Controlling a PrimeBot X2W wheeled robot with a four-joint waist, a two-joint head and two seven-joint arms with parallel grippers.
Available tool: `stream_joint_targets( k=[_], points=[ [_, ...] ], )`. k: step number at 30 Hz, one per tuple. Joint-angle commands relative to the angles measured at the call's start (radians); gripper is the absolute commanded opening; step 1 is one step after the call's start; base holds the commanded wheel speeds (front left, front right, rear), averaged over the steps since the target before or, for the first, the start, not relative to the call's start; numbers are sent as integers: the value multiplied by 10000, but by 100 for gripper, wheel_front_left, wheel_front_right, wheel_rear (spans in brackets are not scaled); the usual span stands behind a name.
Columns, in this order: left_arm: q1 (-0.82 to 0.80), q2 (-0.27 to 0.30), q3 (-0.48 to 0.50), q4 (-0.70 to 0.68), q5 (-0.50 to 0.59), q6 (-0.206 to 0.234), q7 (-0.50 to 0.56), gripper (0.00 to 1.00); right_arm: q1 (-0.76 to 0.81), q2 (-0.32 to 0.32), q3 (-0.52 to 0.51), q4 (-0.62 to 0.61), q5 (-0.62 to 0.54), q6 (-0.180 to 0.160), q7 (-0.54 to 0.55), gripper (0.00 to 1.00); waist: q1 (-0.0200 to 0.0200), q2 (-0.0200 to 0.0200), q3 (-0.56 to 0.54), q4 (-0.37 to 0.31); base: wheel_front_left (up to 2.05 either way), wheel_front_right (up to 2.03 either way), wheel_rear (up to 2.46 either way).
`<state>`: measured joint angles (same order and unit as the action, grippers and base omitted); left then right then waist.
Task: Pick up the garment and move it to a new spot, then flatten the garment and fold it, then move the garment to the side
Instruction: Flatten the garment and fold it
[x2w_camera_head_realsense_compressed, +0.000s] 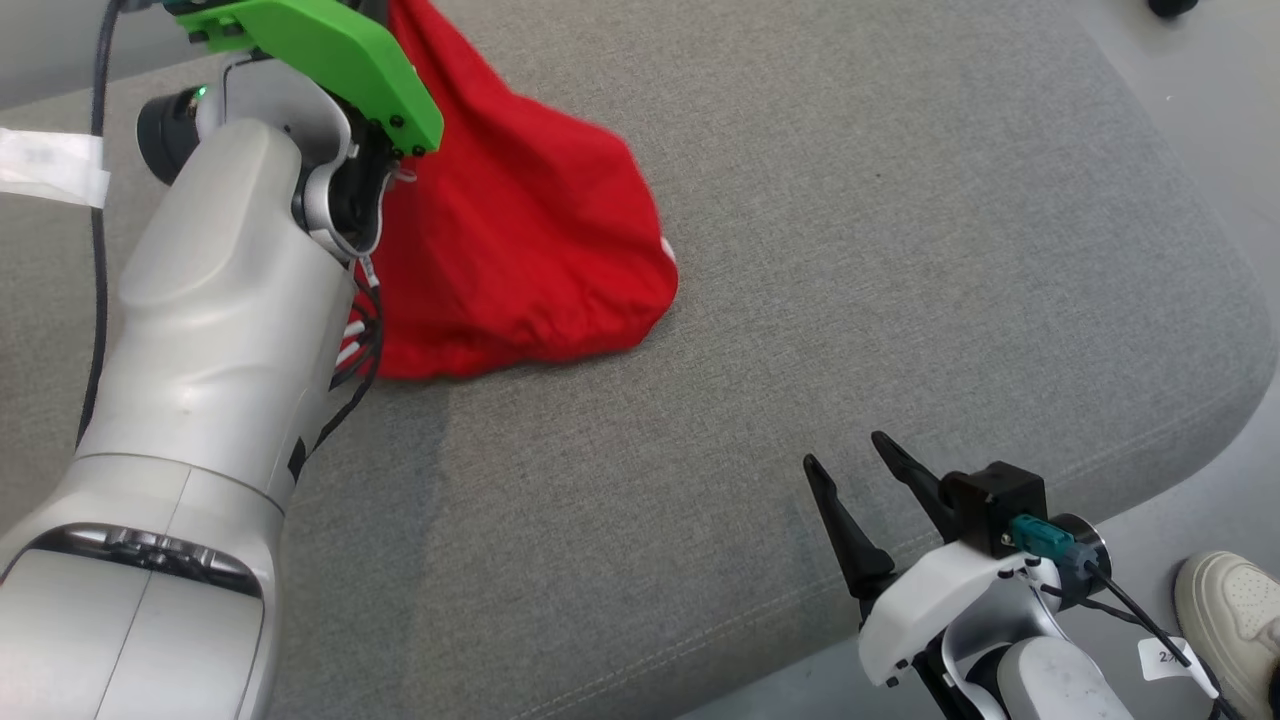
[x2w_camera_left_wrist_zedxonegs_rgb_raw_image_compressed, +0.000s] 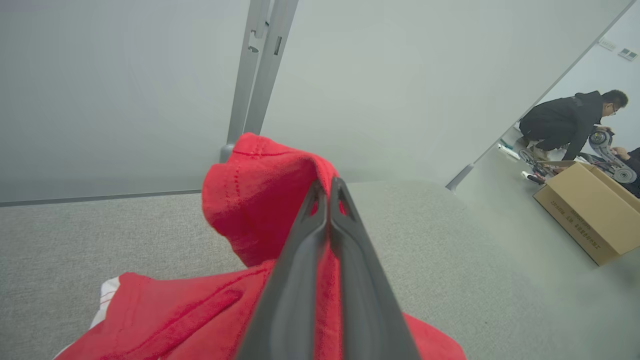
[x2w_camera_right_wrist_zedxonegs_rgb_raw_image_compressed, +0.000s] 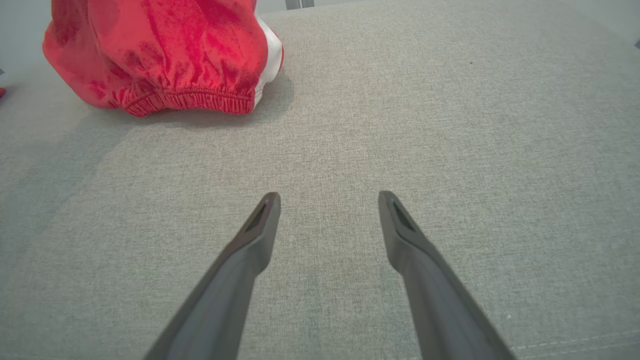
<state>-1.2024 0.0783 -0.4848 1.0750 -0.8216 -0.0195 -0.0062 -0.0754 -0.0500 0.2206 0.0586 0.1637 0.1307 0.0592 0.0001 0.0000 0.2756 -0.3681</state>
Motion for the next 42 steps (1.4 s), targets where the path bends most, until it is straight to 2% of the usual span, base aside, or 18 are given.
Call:
stream_joint_targets(
  k=[1, 4, 8, 11, 14, 18, 19, 22, 27, 31, 32, 33, 38, 42],
  points=[
    [-193, -47, 186, -218, -275, -177, -388, 0, 32, -9, -27, 0, -81, 1, 25, 100, -1, 0, -216, 208, 0, 0, 0],
    [-296, -189, 437, -701, -680, -523, -944, 0, 102, -9, -79, -29, -126, 1, 76, 100, -1, 0, -366, 377, 0, 0, 0],
    [-219, -236, 766, -1448, -1471, -749, -1541, 0, 219, -9, -229, -98, -208, 1, 155, 100, -1, 0, -553, 689, 0, 0, 0],
    [125, -277, 396, -2253, -2032, -817, -1747, 0, 275, -9, -310, -147, -245, 1, 222, 100, -1, 0, -707, 972, 0, 0, 0],
    [551, -251, -19, -2905, -2508, -471, -1964, 0, 285, -10, -358, -207, -240, 1, 245, 100, -1, 0, -806, 1291, 0, 0, 0],
    [1443, -251, -202, -2944, -2627, 309, -2338, 0, 324, -12, -279, -245, -256, 1, 326, 100, -1, 0, -998, 1628, 0, 0, 0],
    [1443, -251, -202, -2944, -2627, 309, -2338, 0, 324, -12, -279, -245, -256, 1, 326, 100, -1, 0, -998, 1628, 0, 0, 0],
    [2077, -145, -229, -2635, -2301, 606, -2515, 0, 355, -13, -231, -270, -285, 1, 358, 100, -1, 0, -1126, 1758, 0, 0, 0],
    [2627, 317, -107, -1922, -1683, 764, -2596, 0, 356, -12, -48, -292, -254, 1, 438, 100, -1, 0, -1184, 1712, 0, 0, 0],
    [2813, 817, 368, -1628, -913, 1284, -2602, 0, 356, -13, 140, -288, -207, 1, 460, 100, -1, 0, -1151, 1512, 0, 0, 0],
    [2939, 877, 539, -1502, -774, 1468, -2597, 24, 354, -13, 160, -276, -213, 1, 476, 100, -1, 0, -1154, 1454, 0, 0, 0],
    [3048, 898, 651, -1380, -685, 1612, -2593, 100, 361, -13, 153, -271, -228, 1, 482, 100, -1, 0, -1165, 1405, 0, 0, 0],
    [3237, 1186, 1119, -1154, -131, 1801, -2588, 100, 434, -10, 17, -317, -342, 1, 535, 100, -1, 0, -1233, 1296, 0, 0, 0],
    [3542, 1213, 1419, -1037, 73, 1653, -2588, 100, 500, -10, -91, -329, -358, 1, 594, 100, -1, 0, -1375, 1360, 0, 0, 0]
  ],
)
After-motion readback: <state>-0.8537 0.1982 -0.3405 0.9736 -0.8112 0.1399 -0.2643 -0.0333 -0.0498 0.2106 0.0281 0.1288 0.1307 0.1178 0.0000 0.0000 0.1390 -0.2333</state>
